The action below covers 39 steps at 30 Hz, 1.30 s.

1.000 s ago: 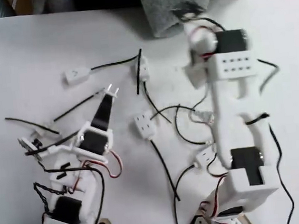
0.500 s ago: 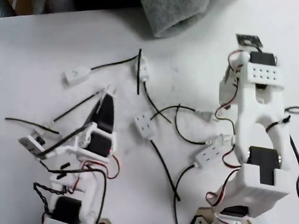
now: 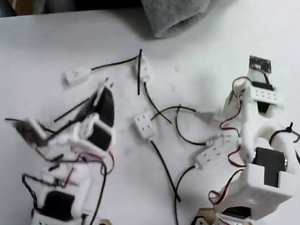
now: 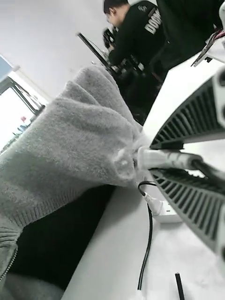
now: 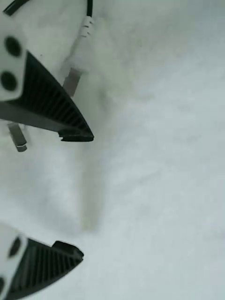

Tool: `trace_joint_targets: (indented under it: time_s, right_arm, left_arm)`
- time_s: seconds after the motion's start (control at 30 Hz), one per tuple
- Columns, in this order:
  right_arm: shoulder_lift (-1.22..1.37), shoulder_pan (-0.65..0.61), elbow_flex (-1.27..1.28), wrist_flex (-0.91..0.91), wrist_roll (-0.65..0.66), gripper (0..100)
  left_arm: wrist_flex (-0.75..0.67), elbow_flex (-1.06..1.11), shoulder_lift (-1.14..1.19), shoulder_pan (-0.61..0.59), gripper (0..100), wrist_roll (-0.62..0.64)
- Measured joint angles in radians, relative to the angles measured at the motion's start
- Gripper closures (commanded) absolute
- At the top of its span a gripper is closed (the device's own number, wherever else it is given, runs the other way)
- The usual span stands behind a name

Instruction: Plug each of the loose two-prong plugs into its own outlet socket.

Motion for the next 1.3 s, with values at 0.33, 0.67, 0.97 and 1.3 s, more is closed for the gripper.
trace_joint_targets:
  time_s: [0.33,0.67,0.97,1.3]
  right_arm:
    - [0.000,0.000,0.075,-0.137,-0.043,65.8]
    - [0.000,0.000,0.078,-0.150,-0.044,65.8]
    - [0.000,0.005,0.080,-0.150,-0.054,65.8]
    - [0.000,0.081,0.080,-0.150,-0.163,65.8]
  left_arm:
    - [0.267,-0.453,0.700,0.054,98,-0.163]
    - [0.565,-0.749,1.079,0.084,98,-0.595]
    - [0.798,-1.048,1.318,0.094,98,-1.022]
    - [1.083,-1.439,1.731,0.129,98,-1.303]
